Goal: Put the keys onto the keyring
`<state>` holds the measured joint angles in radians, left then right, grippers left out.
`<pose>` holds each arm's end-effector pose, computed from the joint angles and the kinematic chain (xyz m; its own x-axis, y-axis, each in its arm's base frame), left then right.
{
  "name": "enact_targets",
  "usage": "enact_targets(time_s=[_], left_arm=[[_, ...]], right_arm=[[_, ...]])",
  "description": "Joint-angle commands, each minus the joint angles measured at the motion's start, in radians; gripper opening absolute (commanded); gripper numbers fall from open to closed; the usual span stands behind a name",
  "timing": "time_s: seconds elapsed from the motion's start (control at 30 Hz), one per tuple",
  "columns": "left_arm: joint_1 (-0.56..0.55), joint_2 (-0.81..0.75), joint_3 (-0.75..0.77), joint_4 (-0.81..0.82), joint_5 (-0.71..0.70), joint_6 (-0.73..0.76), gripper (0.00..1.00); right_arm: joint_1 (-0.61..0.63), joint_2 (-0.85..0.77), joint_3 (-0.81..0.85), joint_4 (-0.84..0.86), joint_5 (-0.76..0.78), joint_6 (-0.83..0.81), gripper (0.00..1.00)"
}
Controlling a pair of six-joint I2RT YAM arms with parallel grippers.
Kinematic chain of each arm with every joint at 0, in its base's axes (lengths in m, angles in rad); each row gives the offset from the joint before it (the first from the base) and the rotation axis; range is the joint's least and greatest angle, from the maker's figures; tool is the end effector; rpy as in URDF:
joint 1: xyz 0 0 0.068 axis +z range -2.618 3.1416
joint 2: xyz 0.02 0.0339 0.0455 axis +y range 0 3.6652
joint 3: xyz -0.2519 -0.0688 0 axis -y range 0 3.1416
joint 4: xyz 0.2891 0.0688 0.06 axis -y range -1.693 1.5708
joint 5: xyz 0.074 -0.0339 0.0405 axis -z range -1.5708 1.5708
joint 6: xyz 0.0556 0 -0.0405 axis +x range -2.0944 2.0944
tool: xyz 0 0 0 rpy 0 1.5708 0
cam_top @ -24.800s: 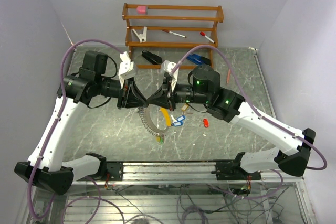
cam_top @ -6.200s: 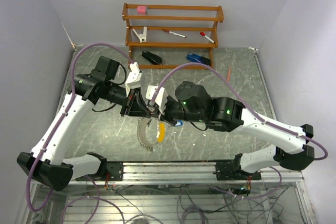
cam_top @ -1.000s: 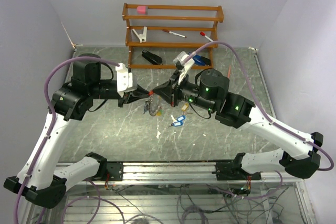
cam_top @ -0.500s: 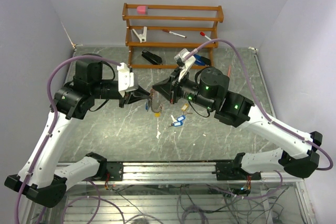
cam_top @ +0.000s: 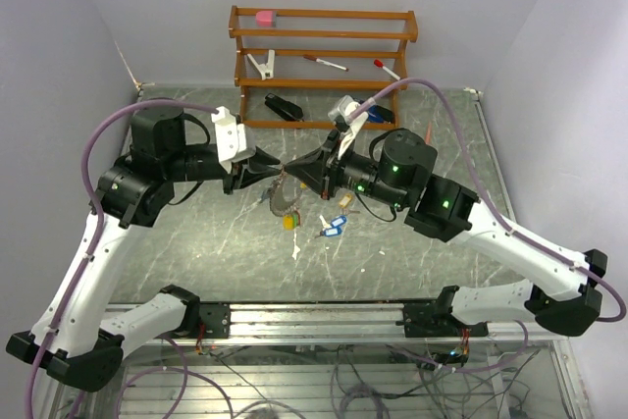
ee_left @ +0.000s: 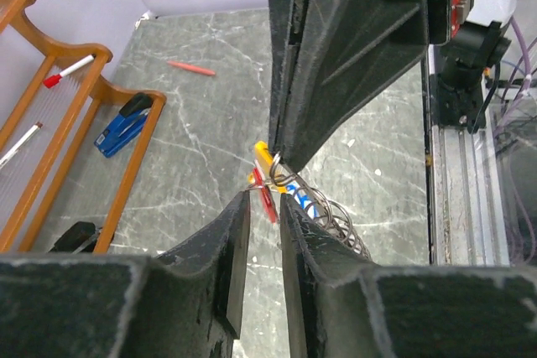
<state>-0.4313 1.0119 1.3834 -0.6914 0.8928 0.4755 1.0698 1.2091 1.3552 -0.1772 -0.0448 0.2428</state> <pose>0.1975 -0.1386 0.4537 0.1735 0.2362 -0.9561 0.9610 0.1716 0.2168 0.1600 0.2973 0.4465 -0.2303 0.0794 -0.9699 -0.8678 0.4342 0.2417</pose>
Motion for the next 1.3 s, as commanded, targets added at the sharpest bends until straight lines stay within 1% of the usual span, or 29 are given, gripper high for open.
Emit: enact_targets(time_s=[0.0, 0.2, 0.33, 0.43, 0.57, 0.7, 0.77, 0.87, 1.03, 1.27], left_arm=[[-0.007, -0.009, 0.0, 0.069, 0.048, -0.063, 0.33], [-0.007, 0.009, 0.052, 0.0, 0.112, -0.019, 0.38], [-0.007, 0.016, 0.085, -0.047, 0.117, 0.0, 0.4], [-0.007, 0.007, 0.087, -0.013, 0.108, -0.035, 0.41], [-0.007, 0.012, 0.074, 0.028, 0.147, -0.069, 0.4], [-0.007, 0.033, 0.073, -0.013, 0.172, -0.032, 0.39], [-0.007, 0.05, 0.086, -0.081, 0.17, 0.023, 0.39], [-0.007, 0.067, 0.094, -0.127, 0.157, 0.062, 0.4], [-0.007, 0.057, 0.075, -0.102, 0.104, 0.051, 0.41], [-0.007, 0.056, 0.084, -0.077, 0.174, 0.031, 0.41]], right_arm=[[-0.003, -0.046, -0.014, 0.078, -0.035, -0.023, 0.0], [-0.004, -0.057, -0.031, 0.089, -0.04, -0.039, 0.0], [-0.004, -0.059, -0.029, 0.084, -0.032, -0.057, 0.0], [-0.004, -0.054, -0.025, 0.081, -0.034, -0.067, 0.0], [-0.004, -0.051, -0.021, 0.092, -0.049, -0.067, 0.0], [-0.004, -0.049, -0.016, 0.091, -0.06, -0.07, 0.0], [-0.004, -0.049, -0.016, 0.095, -0.072, -0.07, 0.0], [-0.004, -0.054, -0.02, 0.105, -0.091, -0.067, 0.0], [-0.004, -0.067, -0.03, 0.112, -0.112, -0.074, 0.0], [-0.004, -0.081, -0.037, 0.113, -0.137, -0.092, 0.0]])
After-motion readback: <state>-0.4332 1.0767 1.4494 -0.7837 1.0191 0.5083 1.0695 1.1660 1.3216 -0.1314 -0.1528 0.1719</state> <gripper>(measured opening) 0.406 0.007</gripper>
